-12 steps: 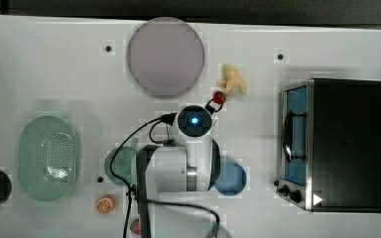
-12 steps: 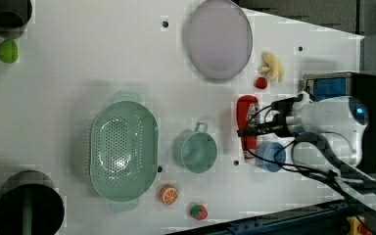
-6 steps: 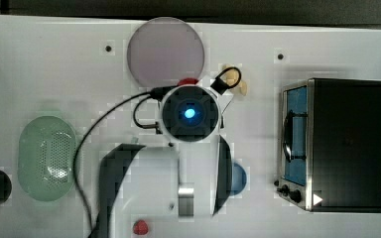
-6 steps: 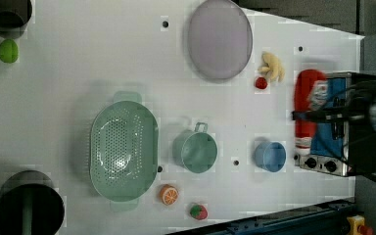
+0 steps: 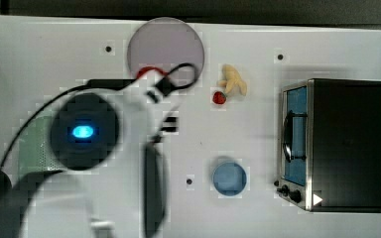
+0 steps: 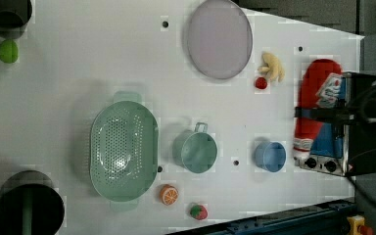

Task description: Pick Ketchup from the table and place it in strainer.

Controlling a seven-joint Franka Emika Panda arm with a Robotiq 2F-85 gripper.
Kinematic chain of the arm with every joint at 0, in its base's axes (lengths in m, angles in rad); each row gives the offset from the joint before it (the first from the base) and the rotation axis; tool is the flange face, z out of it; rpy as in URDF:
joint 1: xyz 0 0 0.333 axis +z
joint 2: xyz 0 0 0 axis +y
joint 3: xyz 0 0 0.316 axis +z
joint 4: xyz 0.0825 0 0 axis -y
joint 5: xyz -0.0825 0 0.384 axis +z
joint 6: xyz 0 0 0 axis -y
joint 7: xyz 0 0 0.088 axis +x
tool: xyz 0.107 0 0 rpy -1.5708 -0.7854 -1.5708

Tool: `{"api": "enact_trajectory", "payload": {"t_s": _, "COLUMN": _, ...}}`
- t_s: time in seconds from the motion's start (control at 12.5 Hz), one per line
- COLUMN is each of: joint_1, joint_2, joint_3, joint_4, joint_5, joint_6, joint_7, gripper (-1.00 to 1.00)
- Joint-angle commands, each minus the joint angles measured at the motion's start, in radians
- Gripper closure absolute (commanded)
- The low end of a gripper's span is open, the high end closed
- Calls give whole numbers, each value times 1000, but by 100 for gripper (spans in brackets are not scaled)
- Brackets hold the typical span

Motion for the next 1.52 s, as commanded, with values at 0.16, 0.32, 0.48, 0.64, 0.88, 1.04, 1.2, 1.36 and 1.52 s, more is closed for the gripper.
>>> {"api": "enact_trajectory", "payload": {"t_s": 0.16, "joint_1": 57, "joint_2": 58, "joint_3": 165, "joint_4": -26, "joint_5": 20, "joint_6": 3, "joint_7": 272, "gripper": -23}}
{"api": "enact_trajectory", "payload": {"t_s": 0.32, "joint_1": 59, "joint_2": 87, "joint_3": 241, "joint_4": -24, "joint_5": 20, "joint_6": 31, "joint_7": 379, "gripper": -23}}
{"api": "enact_trajectory", "payload": {"t_s": 0.48, "joint_1": 61, "joint_2": 139, "joint_3": 308, "joint_4": -24, "joint_5": 20, "joint_6": 105, "joint_7": 450, "gripper": -23}}
{"api": "enact_trajectory", "payload": {"t_s": 0.64, "joint_1": 64, "joint_2": 210, "joint_3": 362, "joint_4": -25, "joint_5": 18, "joint_6": 206, "joint_7": 499, "gripper": -23}}
{"api": "enact_trajectory", "payload": {"t_s": 0.88, "joint_1": 79, "joint_2": 328, "joint_3": 409, "joint_4": -26, "joint_5": -5, "joint_6": 337, "joint_7": 620, "gripper": -23}}
{"api": "enact_trajectory", "payload": {"t_s": 1.04, "joint_1": 102, "joint_2": 407, "joint_3": 412, "joint_4": -26, "joint_5": -66, "joint_6": 412, "joint_7": 695, "gripper": -23}}
{"api": "enact_trajectory", "payload": {"t_s": 1.2, "joint_1": 117, "joint_2": 482, "joint_3": 408, "joint_4": -27, "joint_5": -110, "joint_6": 491, "joint_7": 733, "gripper": -23}}
{"api": "enact_trajectory", "payload": {"t_s": 1.36, "joint_1": 126, "joint_2": 546, "joint_3": 406, "joint_4": -29, "joint_5": -116, "joint_6": 533, "joint_7": 764, "gripper": -46}}
{"api": "enact_trajectory", "payload": {"t_s": 1.52, "joint_1": 130, "joint_2": 572, "joint_3": 405, "joint_4": -29, "joint_5": -145, "joint_6": 556, "joint_7": 764, "gripper": -90}}
